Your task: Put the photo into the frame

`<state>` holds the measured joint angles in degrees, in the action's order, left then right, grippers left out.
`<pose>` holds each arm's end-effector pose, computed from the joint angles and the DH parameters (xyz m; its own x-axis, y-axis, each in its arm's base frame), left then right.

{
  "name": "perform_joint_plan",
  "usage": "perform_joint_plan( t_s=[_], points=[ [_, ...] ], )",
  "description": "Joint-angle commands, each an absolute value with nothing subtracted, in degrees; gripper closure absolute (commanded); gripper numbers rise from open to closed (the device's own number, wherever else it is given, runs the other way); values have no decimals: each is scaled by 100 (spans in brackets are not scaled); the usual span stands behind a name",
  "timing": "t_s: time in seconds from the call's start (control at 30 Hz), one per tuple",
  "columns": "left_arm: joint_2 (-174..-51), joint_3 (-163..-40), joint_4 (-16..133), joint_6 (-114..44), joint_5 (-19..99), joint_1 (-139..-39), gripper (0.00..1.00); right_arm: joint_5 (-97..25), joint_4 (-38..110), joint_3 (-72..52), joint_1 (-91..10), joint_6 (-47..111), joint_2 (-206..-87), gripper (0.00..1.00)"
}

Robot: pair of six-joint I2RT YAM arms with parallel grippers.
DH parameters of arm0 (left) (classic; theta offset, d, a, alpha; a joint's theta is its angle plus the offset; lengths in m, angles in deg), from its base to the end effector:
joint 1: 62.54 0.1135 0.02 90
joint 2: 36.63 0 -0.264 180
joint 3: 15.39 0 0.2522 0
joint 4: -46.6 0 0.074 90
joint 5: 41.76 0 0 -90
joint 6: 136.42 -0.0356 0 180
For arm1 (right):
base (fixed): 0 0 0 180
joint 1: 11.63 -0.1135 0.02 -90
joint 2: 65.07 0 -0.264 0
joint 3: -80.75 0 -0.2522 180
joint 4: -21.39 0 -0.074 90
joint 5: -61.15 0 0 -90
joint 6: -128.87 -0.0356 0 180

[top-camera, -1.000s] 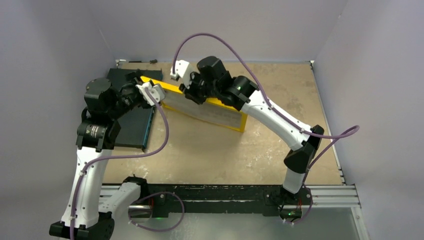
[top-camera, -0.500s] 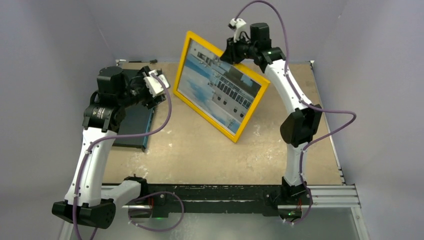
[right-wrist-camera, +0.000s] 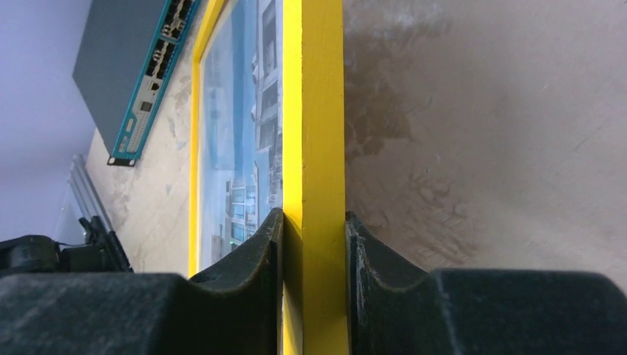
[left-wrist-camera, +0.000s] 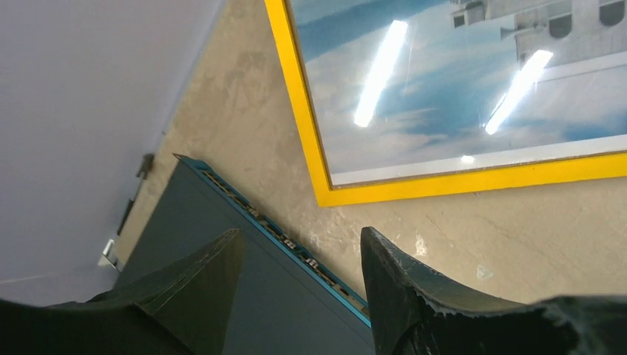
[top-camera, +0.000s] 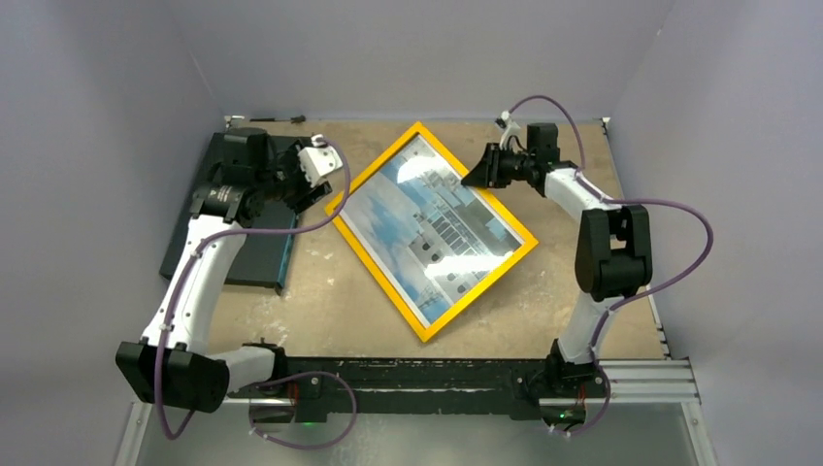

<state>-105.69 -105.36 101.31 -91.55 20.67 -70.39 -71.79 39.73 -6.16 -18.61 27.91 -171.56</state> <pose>0.2444 -0.0503 0.3914 -0.0330 0.6387 -0.7687 0.7448 0.5286 0.4073 0.4193 0.0758 0.2556 -0.6389 0.0620 -0.7668 -0.5526 0.6564 0.5135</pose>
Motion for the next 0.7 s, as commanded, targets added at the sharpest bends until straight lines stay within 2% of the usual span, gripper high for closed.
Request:
perform_joint_plan(
  t_s=[0.0,0.17,0.43,0.67],
  points=[
    [-10690,-10215,10225,-9523,2264,-6983,42,-7580,2639,-1216,-1799,2548,-16705,93],
    [-11125,-9934,10203,-9635,2392,-6989,42,-7179,1704,-2144,-1612,1890,-16521,92],
    [-11678,-9835,10245,-9697,2517,-6985,43,-6167,806,-3067,-1556,1505,-16234,84],
    [-11940,-9685,10217,-9515,2473,-7026,43,-5605,860,-3474,-1519,1655,-16239,67]
  ],
)
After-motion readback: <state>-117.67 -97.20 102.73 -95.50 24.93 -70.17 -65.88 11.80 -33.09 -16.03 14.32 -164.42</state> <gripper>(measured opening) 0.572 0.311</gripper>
